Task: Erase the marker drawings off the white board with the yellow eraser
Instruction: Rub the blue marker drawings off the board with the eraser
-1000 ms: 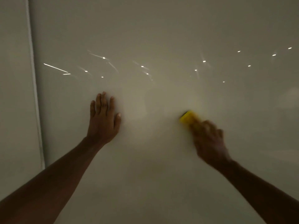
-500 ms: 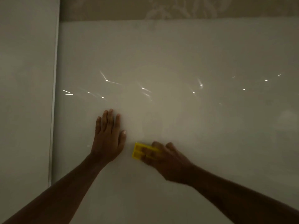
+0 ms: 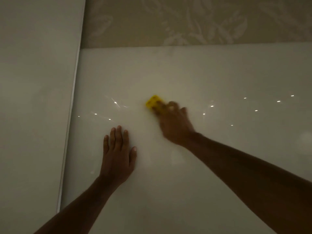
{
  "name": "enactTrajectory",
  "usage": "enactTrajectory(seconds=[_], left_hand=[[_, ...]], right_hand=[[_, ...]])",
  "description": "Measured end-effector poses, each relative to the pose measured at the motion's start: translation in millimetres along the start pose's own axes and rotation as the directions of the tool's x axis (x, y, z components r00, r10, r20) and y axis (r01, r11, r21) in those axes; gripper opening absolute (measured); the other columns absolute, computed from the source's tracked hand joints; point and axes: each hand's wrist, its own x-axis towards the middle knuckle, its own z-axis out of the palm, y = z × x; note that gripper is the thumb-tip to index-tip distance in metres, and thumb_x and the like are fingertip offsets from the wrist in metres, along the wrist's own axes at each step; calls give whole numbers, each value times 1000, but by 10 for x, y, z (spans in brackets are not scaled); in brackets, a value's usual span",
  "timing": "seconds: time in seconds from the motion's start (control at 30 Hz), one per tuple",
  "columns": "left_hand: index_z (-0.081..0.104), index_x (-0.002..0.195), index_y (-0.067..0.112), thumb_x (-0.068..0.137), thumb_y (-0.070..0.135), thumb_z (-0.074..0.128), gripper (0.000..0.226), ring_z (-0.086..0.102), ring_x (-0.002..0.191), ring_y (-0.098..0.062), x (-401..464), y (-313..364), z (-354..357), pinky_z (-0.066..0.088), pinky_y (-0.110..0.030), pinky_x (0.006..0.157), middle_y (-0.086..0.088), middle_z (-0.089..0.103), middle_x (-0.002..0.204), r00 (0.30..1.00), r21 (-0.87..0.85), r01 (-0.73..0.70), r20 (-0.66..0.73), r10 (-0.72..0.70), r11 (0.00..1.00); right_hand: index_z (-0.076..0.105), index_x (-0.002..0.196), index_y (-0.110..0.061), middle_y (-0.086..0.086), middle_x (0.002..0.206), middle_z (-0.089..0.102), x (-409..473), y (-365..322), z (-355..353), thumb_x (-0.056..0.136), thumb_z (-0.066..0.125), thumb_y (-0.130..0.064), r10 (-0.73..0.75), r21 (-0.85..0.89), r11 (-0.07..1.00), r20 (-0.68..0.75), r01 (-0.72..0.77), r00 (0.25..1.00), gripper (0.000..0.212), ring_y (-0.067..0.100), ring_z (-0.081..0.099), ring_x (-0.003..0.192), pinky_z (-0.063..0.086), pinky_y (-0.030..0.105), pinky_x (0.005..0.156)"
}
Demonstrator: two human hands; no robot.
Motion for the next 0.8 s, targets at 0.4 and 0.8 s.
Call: enactTrajectory(seconds=[0.4,0.8], left_hand=[[43,151,-6,100,38,39,67,31,150,-50,-112,-84,73,29,-65,120,-33,34,160,1000,-15,-20,-24,20,1000],[48,146,-8,100,34,41,63,34,150,-46,-265,-1,140,29,-63,120,-32,46,153,998,1,-52,-27,52,999]], right_hand=[[32,154,-41,-12,168,18,1024,511,-129,92,50,-21,498,55,867,-150,-495,854,68,38,42,124,36,46,95],[28,155,-48,-14,168,18,905,-1003,312,101,44,-36,-630,-126,745,188,655,754,58,30,43,131,36,39,90]])
